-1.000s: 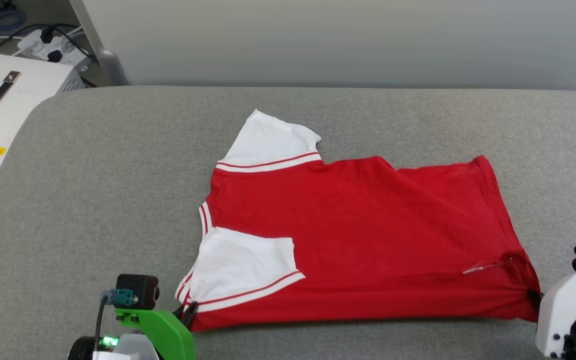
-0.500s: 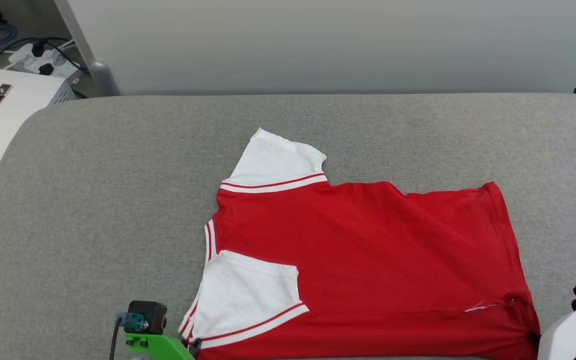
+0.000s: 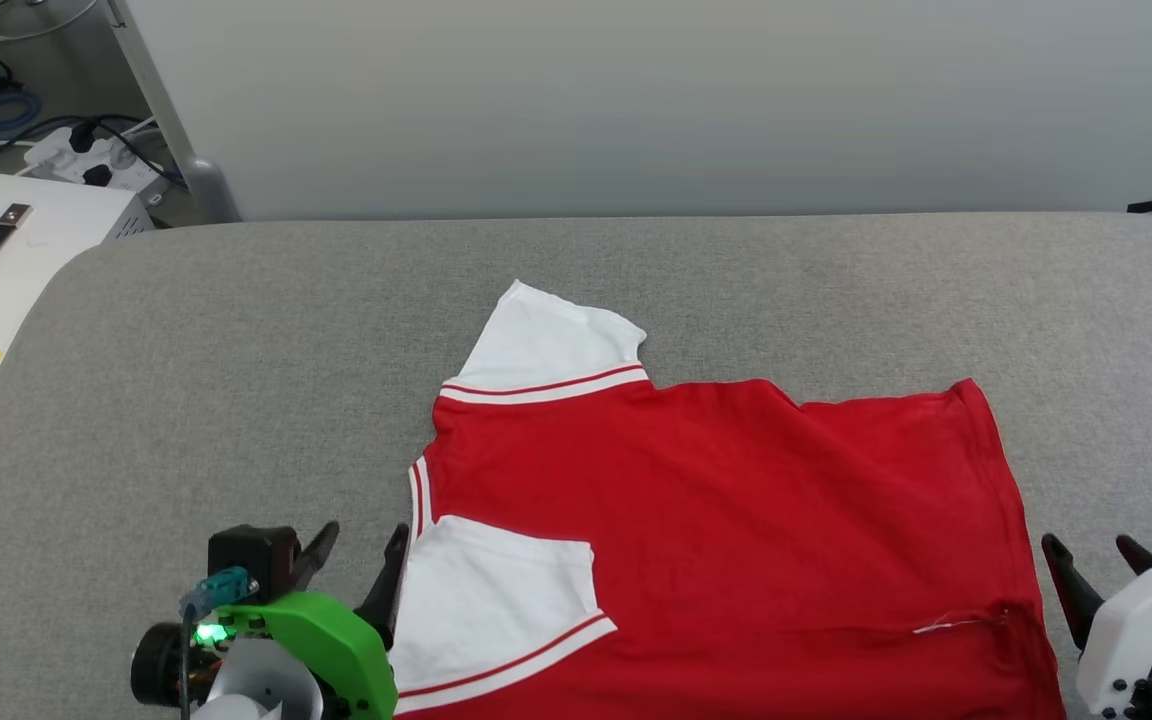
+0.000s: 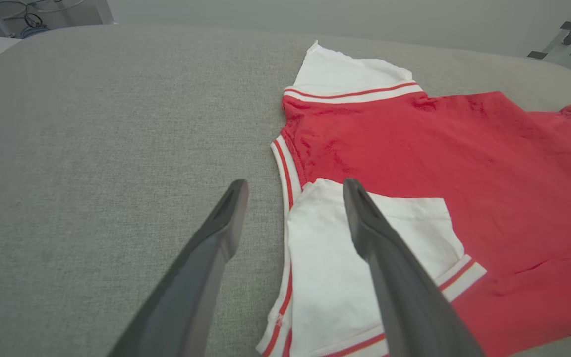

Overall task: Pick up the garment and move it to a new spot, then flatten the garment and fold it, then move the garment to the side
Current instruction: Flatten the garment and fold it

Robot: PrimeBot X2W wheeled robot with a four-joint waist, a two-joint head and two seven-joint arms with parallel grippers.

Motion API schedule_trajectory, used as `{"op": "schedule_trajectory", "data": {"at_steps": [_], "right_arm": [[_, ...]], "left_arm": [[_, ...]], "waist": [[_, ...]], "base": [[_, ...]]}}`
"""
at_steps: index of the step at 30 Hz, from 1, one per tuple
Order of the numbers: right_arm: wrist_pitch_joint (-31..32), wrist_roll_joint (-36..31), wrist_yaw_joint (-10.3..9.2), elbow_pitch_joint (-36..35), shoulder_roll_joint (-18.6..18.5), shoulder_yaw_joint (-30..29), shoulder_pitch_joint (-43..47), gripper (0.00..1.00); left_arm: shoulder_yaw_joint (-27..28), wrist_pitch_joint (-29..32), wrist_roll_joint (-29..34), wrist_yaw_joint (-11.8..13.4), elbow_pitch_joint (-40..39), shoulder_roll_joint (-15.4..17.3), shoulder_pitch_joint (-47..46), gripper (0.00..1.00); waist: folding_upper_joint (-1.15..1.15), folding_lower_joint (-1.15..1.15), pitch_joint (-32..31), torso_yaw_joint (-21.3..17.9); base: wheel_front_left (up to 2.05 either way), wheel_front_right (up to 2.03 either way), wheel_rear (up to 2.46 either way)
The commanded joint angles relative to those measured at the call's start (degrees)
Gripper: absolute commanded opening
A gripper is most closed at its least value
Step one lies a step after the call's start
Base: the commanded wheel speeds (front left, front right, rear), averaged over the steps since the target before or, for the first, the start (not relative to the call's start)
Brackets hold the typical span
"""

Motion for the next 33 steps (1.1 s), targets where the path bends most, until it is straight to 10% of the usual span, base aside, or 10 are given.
{"op": "schedule_trajectory", "data": {"at_steps": [1,19,33], "right_arm": [[-2.43,0.54,-0.04,-1.12,-0.46,1.11,-1.43,1.00],[-30.21,-1.56,-0.04,-3.83,4.40,7.44,-1.45,1.00],[-34.30,-1.74,-0.04,-0.59,7.31,7.66,-1.91,1.00]], "left_arm": [[0.60,-2.52,1.38,-0.51,-0.45,-0.34,-1.52,1.00],[9.99,-14.28,10.76,-5.07,-5.54,-8.05,1.05,1.00],[19.32,-14.29,19.68,-12.69,-3.66,-16.34,5.10,1.00]], "waist": [[0.00,0.00,-0.43,-0.09],[0.00,0.00,0.59,-0.81],[0.00,0.00,0.27,-1.43]], "base": [[0.00,0.00,0.00],[0.00,0.00,0.00],[0.00,0.00,0.00]]}}
